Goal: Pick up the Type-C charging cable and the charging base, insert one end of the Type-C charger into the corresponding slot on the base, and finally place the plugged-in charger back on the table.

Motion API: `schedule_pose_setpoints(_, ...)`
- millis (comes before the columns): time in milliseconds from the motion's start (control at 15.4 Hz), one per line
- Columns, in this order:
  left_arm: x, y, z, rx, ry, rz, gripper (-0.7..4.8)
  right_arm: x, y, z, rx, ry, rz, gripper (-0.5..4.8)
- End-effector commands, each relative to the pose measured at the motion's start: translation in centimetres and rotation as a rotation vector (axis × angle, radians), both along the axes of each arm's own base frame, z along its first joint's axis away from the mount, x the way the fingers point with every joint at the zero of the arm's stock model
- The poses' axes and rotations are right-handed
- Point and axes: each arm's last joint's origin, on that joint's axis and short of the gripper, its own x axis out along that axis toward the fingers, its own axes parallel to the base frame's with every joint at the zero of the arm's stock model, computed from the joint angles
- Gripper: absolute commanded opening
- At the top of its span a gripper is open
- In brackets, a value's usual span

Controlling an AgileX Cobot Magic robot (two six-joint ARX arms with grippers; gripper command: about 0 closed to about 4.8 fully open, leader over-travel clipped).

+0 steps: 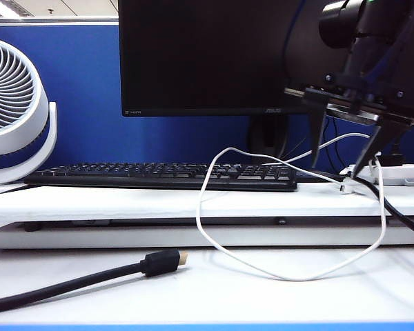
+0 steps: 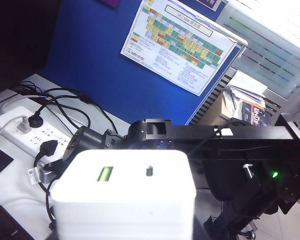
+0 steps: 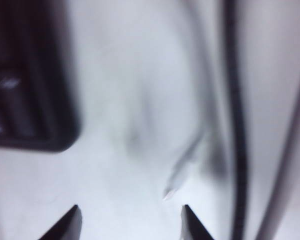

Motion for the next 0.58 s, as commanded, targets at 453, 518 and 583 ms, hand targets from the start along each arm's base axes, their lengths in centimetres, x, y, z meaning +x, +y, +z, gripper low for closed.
schedule_pose_setpoints(453, -0.3, 0.1, 0.4, -0.010, -0.044, -0.012, -0.06, 0.8, -0.4, -1.2, -0.067, 0.012, -0.059, 2.41)
schedule_pose_setpoints(518, -0.3, 0.1, 0.4, -0.010, -0.044, -0.012, -0.06, 0.9, -0.4, -1.3, -0.078, 0.011, -0.062, 2.38)
schedule_pose_setpoints(583, -0.3, 0.1, 0.4, -0.010, -0.045, -0.012, -0.06, 1.1, -0.3, -1.8, -0.084, 0.027, -0.062, 2.14)
